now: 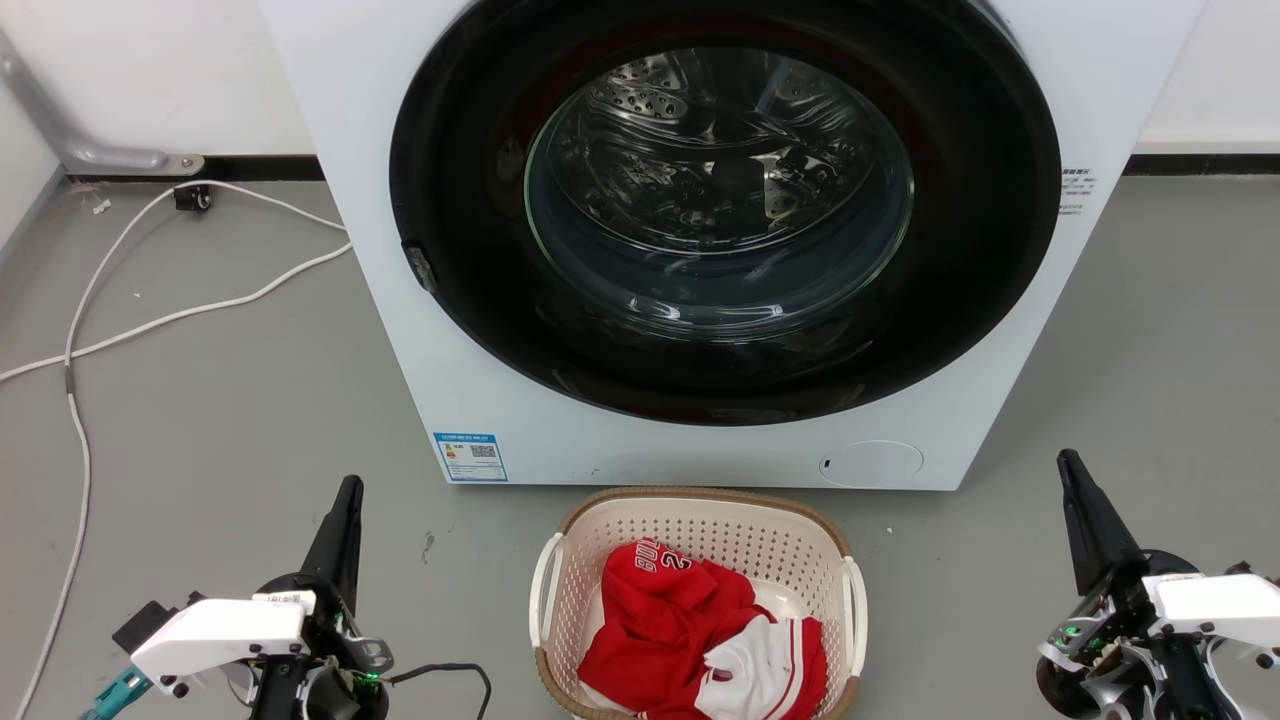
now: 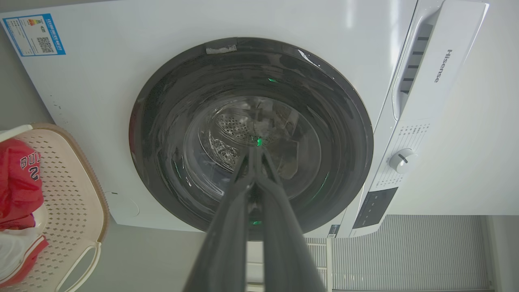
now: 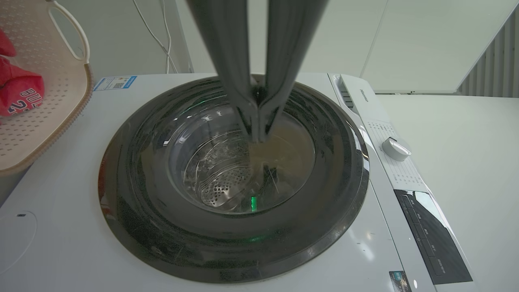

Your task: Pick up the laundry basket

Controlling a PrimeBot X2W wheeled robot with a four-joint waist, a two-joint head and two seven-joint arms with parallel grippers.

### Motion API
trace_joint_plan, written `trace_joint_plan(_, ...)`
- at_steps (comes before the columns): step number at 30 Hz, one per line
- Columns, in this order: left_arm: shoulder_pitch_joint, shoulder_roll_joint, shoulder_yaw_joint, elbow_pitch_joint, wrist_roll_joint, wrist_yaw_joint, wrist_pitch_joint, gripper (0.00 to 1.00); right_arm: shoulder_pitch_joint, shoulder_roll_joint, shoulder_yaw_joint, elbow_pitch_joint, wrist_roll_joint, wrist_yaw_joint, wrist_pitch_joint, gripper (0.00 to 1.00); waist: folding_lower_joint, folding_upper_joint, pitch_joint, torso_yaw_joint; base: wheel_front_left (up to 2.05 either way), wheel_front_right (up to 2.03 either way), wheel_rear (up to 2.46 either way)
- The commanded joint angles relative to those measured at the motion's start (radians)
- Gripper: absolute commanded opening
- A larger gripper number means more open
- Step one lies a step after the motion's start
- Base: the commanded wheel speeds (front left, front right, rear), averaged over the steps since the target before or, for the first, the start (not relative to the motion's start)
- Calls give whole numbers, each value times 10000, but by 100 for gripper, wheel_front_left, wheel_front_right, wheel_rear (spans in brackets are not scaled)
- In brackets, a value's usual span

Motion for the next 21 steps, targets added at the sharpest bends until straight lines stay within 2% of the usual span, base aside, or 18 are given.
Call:
trace_joint_plan(1,-71,0,18,5,47,-21,11,0,-119,14,-20,13,-70,0,45,0,0,0,0,0,0,0,0)
trace_joint_plan(21,-75,-23,56,6,83,-21,51,0,-125,45,-56,15,-81,0,67,0,0,0,0,0,0,0,0)
